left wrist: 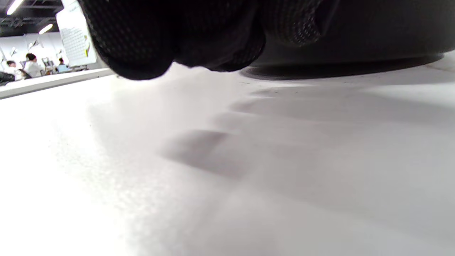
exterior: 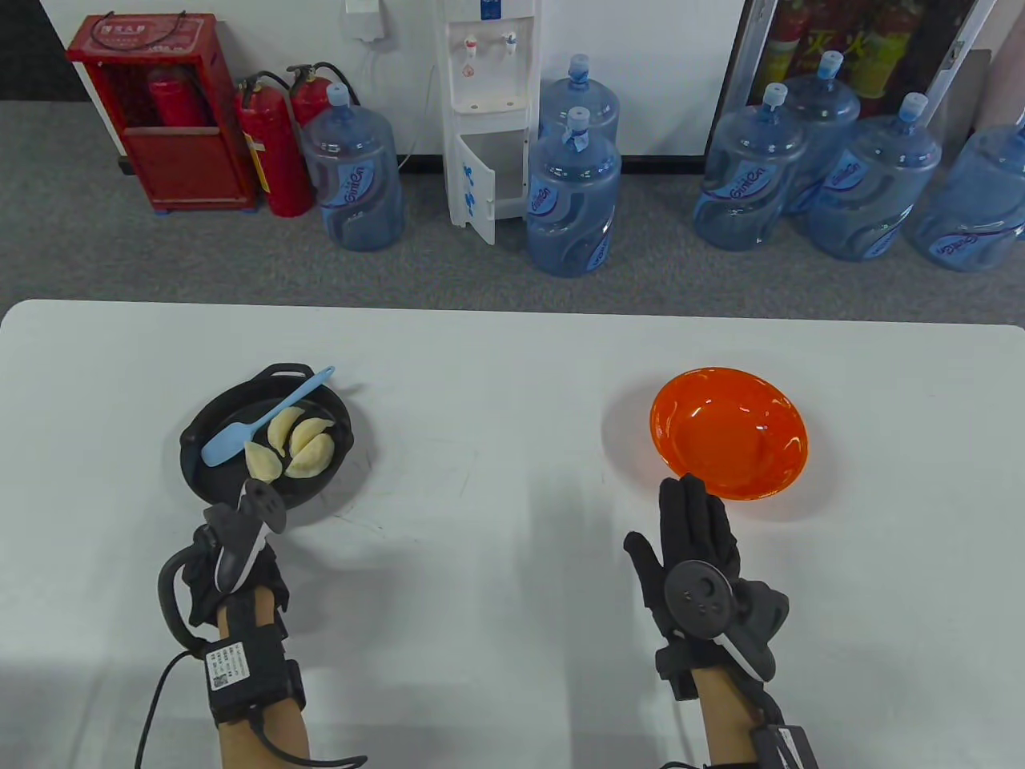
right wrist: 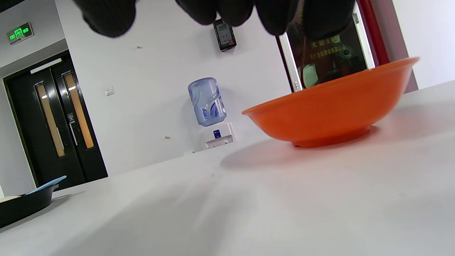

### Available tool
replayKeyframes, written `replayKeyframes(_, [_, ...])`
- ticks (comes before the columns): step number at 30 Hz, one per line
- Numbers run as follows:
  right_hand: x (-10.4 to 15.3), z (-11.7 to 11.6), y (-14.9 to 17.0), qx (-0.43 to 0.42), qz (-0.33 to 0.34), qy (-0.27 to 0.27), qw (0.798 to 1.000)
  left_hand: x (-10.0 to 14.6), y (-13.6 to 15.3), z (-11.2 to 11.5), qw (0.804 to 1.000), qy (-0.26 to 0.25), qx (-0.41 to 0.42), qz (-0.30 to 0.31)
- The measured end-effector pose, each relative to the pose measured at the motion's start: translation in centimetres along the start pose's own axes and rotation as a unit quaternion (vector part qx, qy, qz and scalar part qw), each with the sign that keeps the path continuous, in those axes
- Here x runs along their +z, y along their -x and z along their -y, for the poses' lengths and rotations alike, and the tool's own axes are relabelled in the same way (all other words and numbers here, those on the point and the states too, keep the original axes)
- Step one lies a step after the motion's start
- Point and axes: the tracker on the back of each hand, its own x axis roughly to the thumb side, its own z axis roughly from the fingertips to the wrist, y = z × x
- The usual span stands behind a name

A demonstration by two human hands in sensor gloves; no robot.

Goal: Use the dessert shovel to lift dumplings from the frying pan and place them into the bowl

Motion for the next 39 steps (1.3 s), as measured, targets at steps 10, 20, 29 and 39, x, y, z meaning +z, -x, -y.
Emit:
replayKeyframes(10, [-0.1,0.1,0.4,-0.001,-0.009,-0.001,1.0,-0.1,1.1,-0.2,0.999,-0.026,-0.021,0.026])
replayKeyframes(20, [-0.1,0.0,0.4,0.004,-0.01,-0.003,1.0,0.6,1.9,-3.0,0.993,-0.081,-0.006,0.09])
replayKeyframes(29, [-0.1,0.1,0.5,0.0,-0.014,-0.001,1.0,2.9,1.1,-6.2,0.977,-0.132,0.01,0.168])
replayKeyframes(39, [-0.2,0.2,0.9,-0.008,-0.023,0.002,1.0,6.1,-0.8,-7.0,0.948,-0.158,0.016,0.276])
